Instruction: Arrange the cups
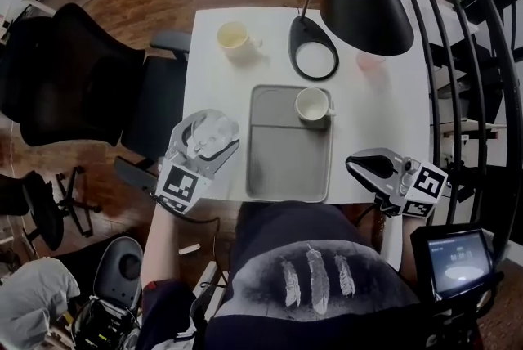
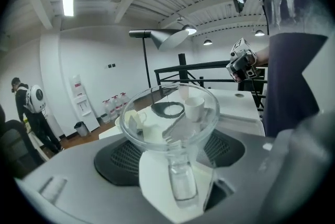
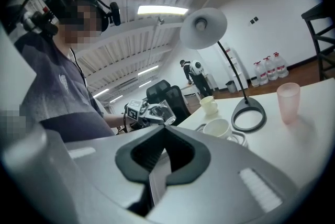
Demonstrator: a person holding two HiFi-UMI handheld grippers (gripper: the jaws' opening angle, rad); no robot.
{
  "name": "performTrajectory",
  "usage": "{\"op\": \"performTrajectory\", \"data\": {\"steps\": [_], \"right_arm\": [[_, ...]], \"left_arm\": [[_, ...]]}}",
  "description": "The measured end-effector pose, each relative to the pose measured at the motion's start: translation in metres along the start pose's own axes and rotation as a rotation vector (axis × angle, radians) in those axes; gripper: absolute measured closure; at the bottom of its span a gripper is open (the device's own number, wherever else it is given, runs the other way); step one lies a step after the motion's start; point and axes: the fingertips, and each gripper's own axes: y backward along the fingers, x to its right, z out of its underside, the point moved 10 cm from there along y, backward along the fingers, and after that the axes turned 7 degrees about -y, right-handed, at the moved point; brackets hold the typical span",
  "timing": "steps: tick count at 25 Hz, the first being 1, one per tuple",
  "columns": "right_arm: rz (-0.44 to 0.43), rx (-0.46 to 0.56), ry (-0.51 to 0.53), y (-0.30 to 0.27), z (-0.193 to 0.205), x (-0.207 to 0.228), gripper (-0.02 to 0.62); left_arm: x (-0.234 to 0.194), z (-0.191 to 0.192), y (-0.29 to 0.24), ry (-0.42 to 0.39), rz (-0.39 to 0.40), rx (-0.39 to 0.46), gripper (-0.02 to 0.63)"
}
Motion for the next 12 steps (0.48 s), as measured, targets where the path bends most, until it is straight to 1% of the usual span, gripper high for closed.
{"op": "performTrajectory", "data": {"steps": [5,9,12], "right_arm": [[0.023,0.036,-0.007,0.014,0.003,0.001,0.592],[0.050,0.062,-0.019,0.030,0.004,0.001,0.592],[0.069,0.075,-0.027,0.039,0.005,0.001,0.592]], "left_arm": [[-0.010,-0.032,-0.024,-0.046,0.071,0.046,0.230],[-0.018,-0.053,-0.047,-0.055,0.152,0.063,0.230],[-0.029,-0.065,-0.060,-0.088,0.197,0.062,0.230]]}}
